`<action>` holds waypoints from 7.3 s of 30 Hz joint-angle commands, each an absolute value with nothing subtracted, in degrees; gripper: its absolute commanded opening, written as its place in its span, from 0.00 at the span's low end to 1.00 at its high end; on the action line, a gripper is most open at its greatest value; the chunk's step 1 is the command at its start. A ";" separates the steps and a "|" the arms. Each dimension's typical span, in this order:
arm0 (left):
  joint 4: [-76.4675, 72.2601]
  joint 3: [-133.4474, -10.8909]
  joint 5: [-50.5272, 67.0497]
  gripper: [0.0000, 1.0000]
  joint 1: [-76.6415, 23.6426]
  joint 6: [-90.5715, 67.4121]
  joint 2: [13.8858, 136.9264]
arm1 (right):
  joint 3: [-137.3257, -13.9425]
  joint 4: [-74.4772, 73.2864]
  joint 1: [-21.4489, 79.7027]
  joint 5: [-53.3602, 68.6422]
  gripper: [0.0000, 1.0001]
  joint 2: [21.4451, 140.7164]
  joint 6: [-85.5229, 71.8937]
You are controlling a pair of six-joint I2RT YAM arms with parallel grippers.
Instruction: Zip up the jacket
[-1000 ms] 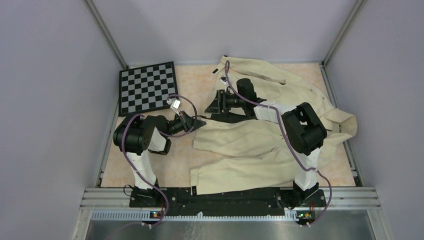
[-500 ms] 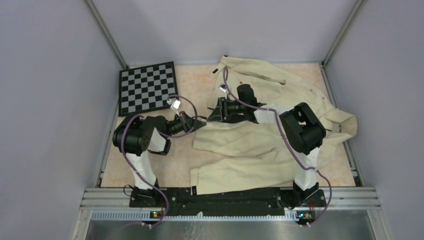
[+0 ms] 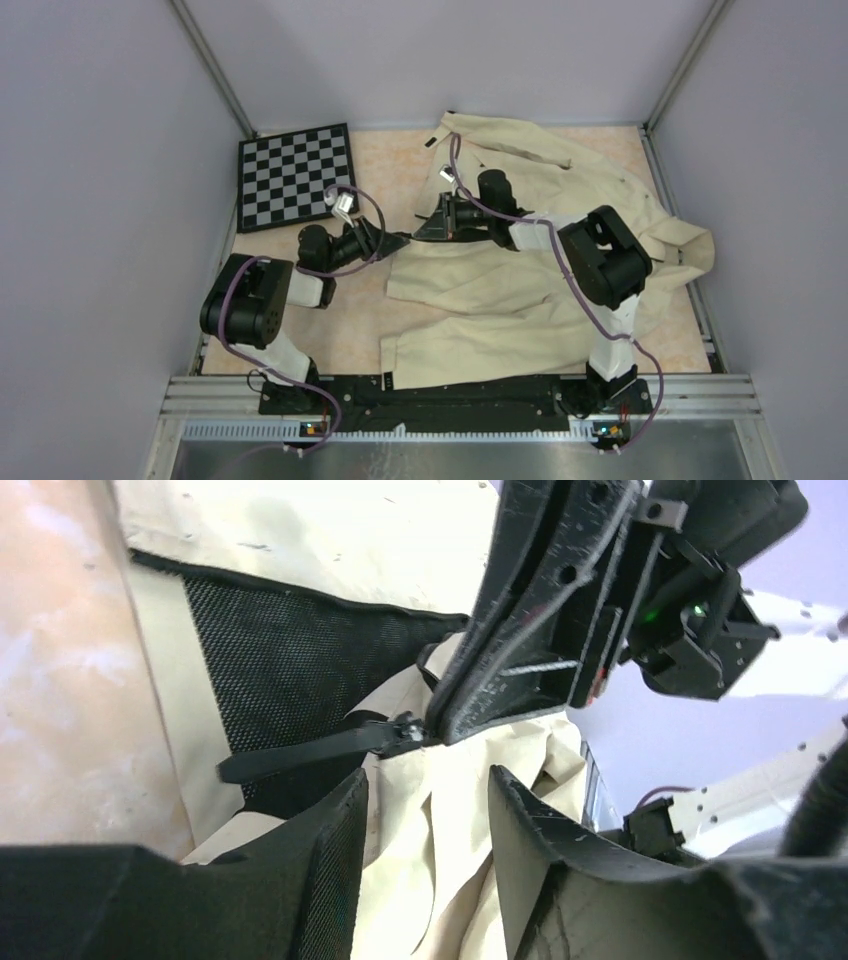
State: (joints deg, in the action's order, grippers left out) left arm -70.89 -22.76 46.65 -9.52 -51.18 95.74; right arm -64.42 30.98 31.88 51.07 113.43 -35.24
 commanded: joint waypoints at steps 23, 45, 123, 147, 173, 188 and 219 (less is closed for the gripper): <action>-65.39 -27.81 32.78 0.28 -8.96 -65.82 96.31 | -62.44 37.73 31.99 51.94 0.00 111.70 -35.89; -63.98 -27.15 36.73 0.00 -8.35 -63.01 92.66 | -65.48 31.67 32.55 52.50 0.43 115.07 -28.44; -62.75 -25.10 45.32 0.53 -9.14 -44.02 95.00 | -64.29 35.29 34.10 49.75 0.00 112.15 -31.81; -78.49 -23.61 45.50 0.01 -9.05 -55.40 104.73 | -65.73 28.83 34.10 44.60 0.00 112.72 -30.33; -68.97 -24.93 44.81 0.00 -9.31 -56.92 108.23 | -101.18 -12.26 34.02 4.07 0.51 129.63 -7.92; -64.73 -27.20 48.85 0.00 -9.42 -58.27 108.22 | -112.42 -21.32 38.34 -6.74 0.45 142.44 3.15; -64.52 -29.63 48.69 0.00 -9.76 -58.09 110.07 | -109.34 -19.58 38.94 -2.32 0.62 137.65 3.06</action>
State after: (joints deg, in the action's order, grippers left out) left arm -60.93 -28.40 48.56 -9.50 -57.21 109.30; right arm -107.57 -17.43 38.50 -0.10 134.98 1.93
